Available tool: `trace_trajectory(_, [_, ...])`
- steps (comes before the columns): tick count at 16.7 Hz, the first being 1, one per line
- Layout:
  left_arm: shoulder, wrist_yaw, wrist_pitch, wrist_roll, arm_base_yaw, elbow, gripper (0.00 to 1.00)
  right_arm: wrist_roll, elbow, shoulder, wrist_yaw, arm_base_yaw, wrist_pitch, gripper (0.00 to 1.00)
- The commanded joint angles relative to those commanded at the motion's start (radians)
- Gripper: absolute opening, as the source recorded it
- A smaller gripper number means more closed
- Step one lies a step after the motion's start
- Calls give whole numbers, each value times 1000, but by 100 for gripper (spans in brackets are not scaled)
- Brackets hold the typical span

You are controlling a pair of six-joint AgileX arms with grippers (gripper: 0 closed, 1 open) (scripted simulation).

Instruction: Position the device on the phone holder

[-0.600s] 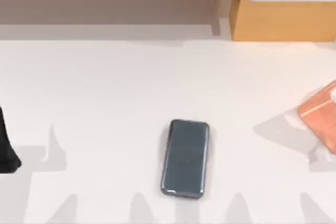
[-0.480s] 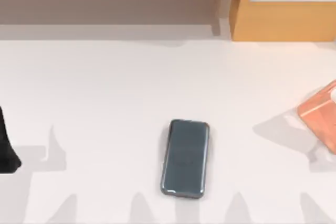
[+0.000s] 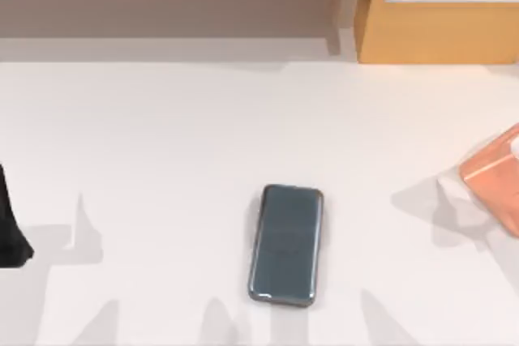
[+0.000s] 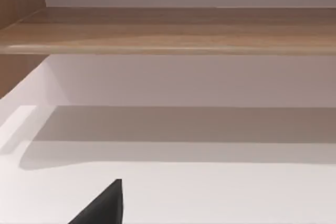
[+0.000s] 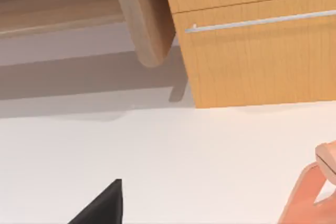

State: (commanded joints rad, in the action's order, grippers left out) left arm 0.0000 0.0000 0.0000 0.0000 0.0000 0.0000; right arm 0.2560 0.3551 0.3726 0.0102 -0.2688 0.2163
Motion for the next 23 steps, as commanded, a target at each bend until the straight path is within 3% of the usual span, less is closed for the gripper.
trace_trajectory(7, [0, 0, 0, 0, 0, 0, 100, 357, 578, 789, 17, -330, 391, 100])
trace_trajectory(13, [0, 0, 0, 0, 0, 0, 100, 585, 1017, 1377, 17, -492, 707, 100])
trace_trajectory(18, [0, 0, 0, 0, 0, 0, 100, 684, 1278, 1685, 14, -533, 865, 100])
trace_trajectory(23, [0, 0, 0, 0, 0, 0, 100, 706, 1350, 1761, 13, -536, 906, 100])
